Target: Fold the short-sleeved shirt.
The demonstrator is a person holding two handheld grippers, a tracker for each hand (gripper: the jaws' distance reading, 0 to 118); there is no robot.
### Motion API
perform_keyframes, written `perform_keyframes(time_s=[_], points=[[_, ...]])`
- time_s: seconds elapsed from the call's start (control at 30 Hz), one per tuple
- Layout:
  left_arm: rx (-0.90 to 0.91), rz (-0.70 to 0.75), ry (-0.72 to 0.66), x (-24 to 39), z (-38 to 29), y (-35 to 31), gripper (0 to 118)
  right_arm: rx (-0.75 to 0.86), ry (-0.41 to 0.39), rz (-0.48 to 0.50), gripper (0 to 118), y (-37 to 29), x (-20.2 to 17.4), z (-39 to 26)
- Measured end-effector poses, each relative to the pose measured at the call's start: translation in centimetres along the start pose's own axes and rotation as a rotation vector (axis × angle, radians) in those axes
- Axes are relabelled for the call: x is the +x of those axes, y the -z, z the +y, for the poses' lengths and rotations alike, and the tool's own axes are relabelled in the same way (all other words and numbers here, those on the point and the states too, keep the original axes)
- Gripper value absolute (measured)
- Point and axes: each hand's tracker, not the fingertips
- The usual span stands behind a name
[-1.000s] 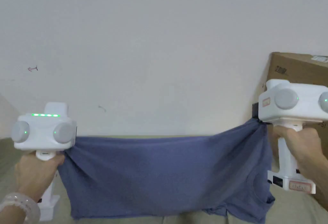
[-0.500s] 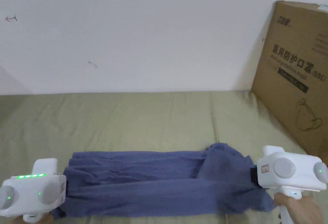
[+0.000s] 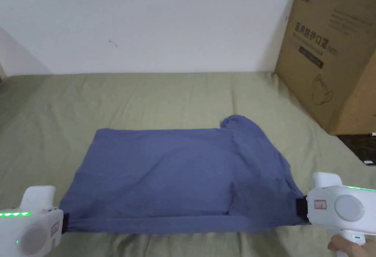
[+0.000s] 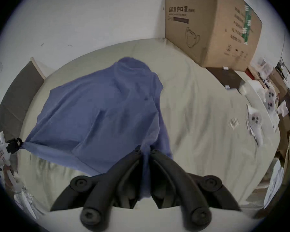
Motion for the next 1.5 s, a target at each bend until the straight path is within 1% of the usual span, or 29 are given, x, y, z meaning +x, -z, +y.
perform_keyframes(time_s=[0.1,0.2,0.3,0.43,0.6,0.7,0.73,0.77,0.8,0.83,0.87,0.93,1.03,1.07,1.1,1.13,1.17,1.2,1.33,1.4,1.43,1.47,1.5], points=[[-0.044,0.035,0.097,0.0,-4.2,-2.1,3,-0.025,-0.003,0.011,1,-1.8,1.0,-4.8],[-0.049,0.017,0.092,-0.3,-7.6,-4.5,3,-0.059,0.013,0.018,1,-3.0,2.1,-8.3],[-0.083,0.005,0.069,-0.6,-9.7,-5.5,3,-0.075,0.016,0.019,1,-3.6,2.8,-10.5],[-0.091,-0.003,0.067,-0.7,-10.8,-5.8,3,-0.086,0.05,0.032,1,-3.8,3.6,-11.7],[-0.075,0.0,0.054,-0.4,-10.4,-5.4,4,-0.072,0.035,0.025,1,-3.4,3.3,-11.5],[-0.092,-0.036,0.046,-0.7,-10.1,-5.3,9,-0.088,0.029,0.027,2,-3.1,3.4,-11.5],[-0.117,-0.06,0.049,-0.9,-10.0,-5.3,15,-0.105,0.014,0.029,4,-3.1,3.5,-11.6],[-0.11,-0.074,0.038,-1.3,-10.1,-5.2,41,-0.1,0.012,0.027,20,-3.3,3.7,-11.8],[-0.096,-0.082,0.026,-1.5,-10.1,-5.6,72,-0.092,0.01,0.022,47,-3.7,3.7,-11.9],[-0.085,-0.09,0.014,-1.8,-10.0,-6.2,94,-0.082,0.007,0.017,75,-4.2,3.7,-11.9],[-0.081,-0.096,0.002,-1.9,-10.0,-6.5,105,-0.077,0.006,0.014,90,-4.7,3.8,-11.9],[-0.074,-0.111,-0.022,-2.2,-10.1,-7.2,105,-0.054,-0.005,0.025,90,-5.6,3.8,-11.9],[-0.059,-0.18,-0.059,-2.2,-10.7,-8.6,104,-0.023,-0.043,0.04,89,-6.8,3.1,-12.2],[-0.072,-0.215,-0.068,-2.2,-11.1,-9.0,100,-0.015,-0.06,0.038,82,-7.0,2.8,-12.5],[-0.088,-0.233,-0.071,-2.2,-11.6,-9.1,88,-0.017,-0.07,0.039,66,-7.1,2.4,-12.8],[-0.091,-0.229,-0.073,-2.0,-12.2,-9.1,64,-0.005,-0.035,0.041,34,-6.9,2.2,-13.3],[-0.085,-0.213,-0.075,-1.8,-12.9,-9.2,17,-0.033,-0.039,0.069,0,-6.4,2.2,-13.6],[-0.098,-0.21,-0.066,-1.8,-13.3,-9.2,0,-0.061,-0.031,0.102,0,-6.0,2.1,-13.9],[-0.101,-0.181,-0.033,-1.8,-15.0,-9.2,0,-0.071,-0.016,0.092,0,-4.8,1.9,-15.0],[-0.088,-0.173,-0.029,-2.4,-15.0,-8.8,0,-0.081,-0.007,0.098,0,-5.2,1.6,-15.1],[-0.098,-0.175,-0.031,-2.4,-15.0,-8.5,7,-0.082,-0.005,0.098,0,-5.1,1.6,-15.1],[-0.115,-0.179,-0.031,-2.6,-14.7,-7.9,36,-0.085,-0.005,0.098,0,-4.9,1.6,-15.0],[-0.119,-0.171,-0.034,-2.7,-14.4,-7.5,62,-0.088,-0.005,0.094,0,-5.2,1.4,-14.9]])
